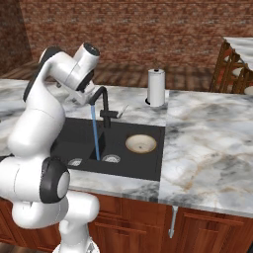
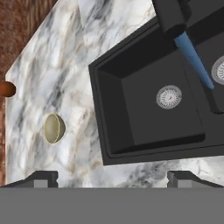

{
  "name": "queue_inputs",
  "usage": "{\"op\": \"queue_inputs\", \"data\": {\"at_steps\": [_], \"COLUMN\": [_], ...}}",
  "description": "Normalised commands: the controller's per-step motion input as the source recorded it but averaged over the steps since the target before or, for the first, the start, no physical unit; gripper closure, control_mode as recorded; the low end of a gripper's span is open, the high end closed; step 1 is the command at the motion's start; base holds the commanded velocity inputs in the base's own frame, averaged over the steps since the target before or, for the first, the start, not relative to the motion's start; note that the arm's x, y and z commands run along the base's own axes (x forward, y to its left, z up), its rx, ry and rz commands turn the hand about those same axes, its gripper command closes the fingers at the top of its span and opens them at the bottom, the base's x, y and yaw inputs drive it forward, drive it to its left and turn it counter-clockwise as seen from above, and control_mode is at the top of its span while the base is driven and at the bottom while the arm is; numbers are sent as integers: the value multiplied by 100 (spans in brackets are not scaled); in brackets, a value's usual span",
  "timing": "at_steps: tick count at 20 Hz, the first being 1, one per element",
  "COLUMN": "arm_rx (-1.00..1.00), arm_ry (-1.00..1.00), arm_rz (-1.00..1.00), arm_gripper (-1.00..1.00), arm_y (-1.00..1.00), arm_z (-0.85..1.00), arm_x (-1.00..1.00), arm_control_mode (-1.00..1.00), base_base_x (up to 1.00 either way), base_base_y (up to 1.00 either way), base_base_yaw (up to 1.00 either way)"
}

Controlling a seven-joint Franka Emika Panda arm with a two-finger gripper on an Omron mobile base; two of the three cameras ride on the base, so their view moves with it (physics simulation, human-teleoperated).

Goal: Rinse each bowl for a few seconds and place them down in the sink or on the counter.

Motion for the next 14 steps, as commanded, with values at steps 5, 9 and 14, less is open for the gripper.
{"op": "queue_inputs", "data": {"at_steps": [5,9,14], "arm_rx": [0,-6,-10], "arm_ry": [0,0,-1], "arm_rz": [0,1,0], "arm_gripper": [-100,-100,-100], "arm_y": [58,63,60], "arm_z": [0,-1,-1], "arm_x": [-3,-7,-3], "arm_control_mode": [-100,-100,-100], "base_base_x": [0,0,0], "base_base_y": [0,0,0], "base_base_yaw": [0,0,0]}}
